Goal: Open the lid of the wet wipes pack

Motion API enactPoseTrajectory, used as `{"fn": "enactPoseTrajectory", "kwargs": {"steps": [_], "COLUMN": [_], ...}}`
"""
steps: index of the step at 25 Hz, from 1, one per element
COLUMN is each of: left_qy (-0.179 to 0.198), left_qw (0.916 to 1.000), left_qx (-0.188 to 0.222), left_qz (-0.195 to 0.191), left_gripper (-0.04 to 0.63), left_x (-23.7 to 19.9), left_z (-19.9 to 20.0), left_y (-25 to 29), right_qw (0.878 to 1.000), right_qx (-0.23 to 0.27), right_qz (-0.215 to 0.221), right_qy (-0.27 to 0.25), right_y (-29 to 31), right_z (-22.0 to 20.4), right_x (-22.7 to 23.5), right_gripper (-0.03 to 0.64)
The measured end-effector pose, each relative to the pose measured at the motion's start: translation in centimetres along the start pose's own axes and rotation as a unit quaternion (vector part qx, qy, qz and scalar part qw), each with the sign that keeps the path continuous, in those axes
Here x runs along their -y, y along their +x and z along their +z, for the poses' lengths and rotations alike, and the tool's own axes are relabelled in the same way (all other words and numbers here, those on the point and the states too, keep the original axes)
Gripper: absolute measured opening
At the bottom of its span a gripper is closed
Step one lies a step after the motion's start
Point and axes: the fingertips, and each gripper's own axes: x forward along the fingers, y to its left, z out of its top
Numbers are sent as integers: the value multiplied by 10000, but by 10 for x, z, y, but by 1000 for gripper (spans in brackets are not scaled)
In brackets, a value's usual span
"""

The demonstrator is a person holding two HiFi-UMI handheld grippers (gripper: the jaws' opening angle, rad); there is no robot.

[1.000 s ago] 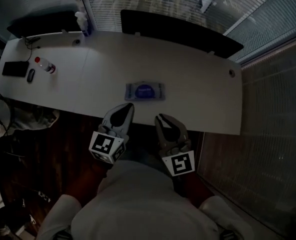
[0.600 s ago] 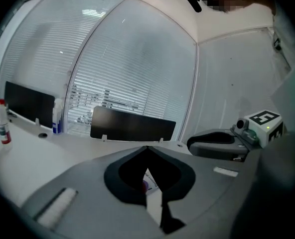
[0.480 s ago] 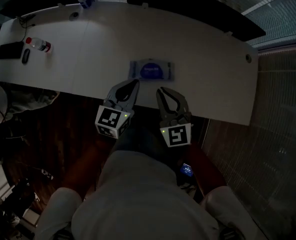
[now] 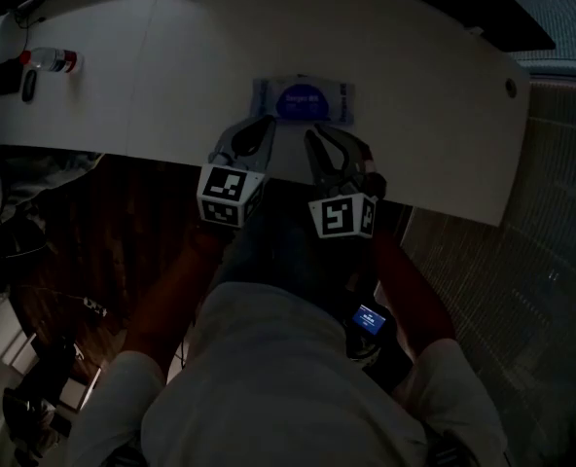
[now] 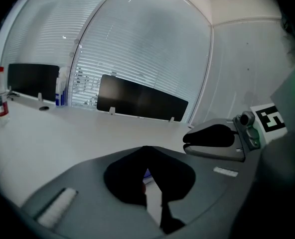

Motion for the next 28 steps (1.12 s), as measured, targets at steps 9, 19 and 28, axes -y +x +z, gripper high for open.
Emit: {"fn": "enactPoseTrajectory", "kwargs": {"steps": [9, 19, 28], "left_qy": [-30, 5, 75], "left_qw": [9984, 9915, 9859], "left_qx": [-529, -1273, -1657], "left_qz": [184, 265, 205], "left_gripper": [2, 2, 2], "left_x": [-29, -38, -37], "left_z": [-56, -86, -100], "left_y": [31, 62, 68], "right_qw": [9977, 9939, 9870], "right_qx": [-493, -693, -798], "right_qz": [157, 220, 216], "right_qy": [-434, -829, -1379], "right_y": [46, 66, 71], "right_z": [-49, -75, -82], "right_x": [-13, -23, -26], "right_gripper": [80, 87, 106]}}
